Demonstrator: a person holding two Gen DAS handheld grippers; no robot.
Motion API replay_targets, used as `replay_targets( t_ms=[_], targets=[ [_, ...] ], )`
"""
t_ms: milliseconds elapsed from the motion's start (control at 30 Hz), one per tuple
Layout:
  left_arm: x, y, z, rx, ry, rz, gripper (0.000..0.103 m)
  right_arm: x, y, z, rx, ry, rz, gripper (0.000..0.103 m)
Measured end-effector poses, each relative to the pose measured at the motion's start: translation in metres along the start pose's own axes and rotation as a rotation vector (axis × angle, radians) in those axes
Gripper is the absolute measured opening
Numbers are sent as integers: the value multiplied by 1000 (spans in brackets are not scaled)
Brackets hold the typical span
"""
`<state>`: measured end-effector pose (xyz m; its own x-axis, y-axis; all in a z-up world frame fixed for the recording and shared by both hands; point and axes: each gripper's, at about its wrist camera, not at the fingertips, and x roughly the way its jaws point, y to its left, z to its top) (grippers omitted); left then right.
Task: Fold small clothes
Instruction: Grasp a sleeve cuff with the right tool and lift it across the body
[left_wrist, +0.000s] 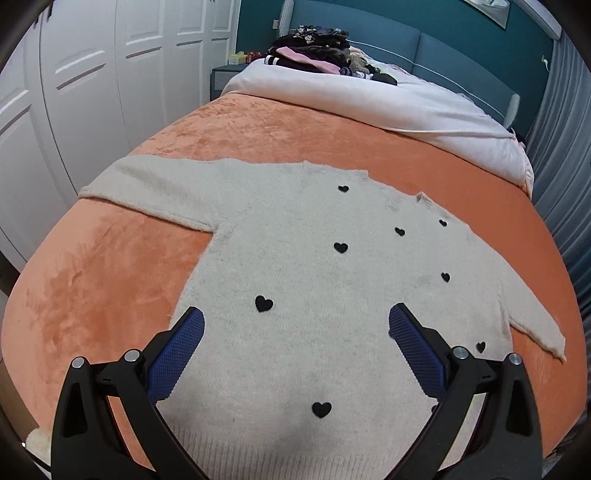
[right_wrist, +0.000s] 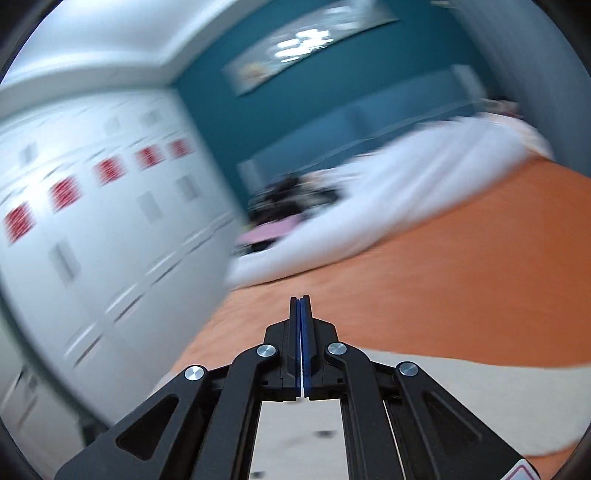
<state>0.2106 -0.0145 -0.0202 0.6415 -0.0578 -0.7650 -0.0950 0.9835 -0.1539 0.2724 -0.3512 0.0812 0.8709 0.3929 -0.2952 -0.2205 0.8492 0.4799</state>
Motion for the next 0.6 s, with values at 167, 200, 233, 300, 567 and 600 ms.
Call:
replay_targets(
  t_ms=[167, 200, 233, 300, 567, 600],
  targets=[
    [-15, 15, 9, -5, -35, -3, 98, 31, -47, -75, 177, 90, -228, 70],
    [-16, 17, 7, 11, -40, 6, 98, 23, -70, -90, 227, 105, -293, 70],
    [-15, 20, 5, 24, -40, 14, 98, 4, -104, -108, 280, 108, -396, 71],
    [-9, 24, -3, 36, -22, 30, 98, -34, -152, -127, 344, 124, -546, 73],
    [17, 0, -43, 98, 73, 49, 98, -156, -263, -159, 466, 57, -878, 83],
    [17, -5, -45, 106, 75, 47, 98, -173, -279, -160, 520, 32, -898, 83]
  ],
)
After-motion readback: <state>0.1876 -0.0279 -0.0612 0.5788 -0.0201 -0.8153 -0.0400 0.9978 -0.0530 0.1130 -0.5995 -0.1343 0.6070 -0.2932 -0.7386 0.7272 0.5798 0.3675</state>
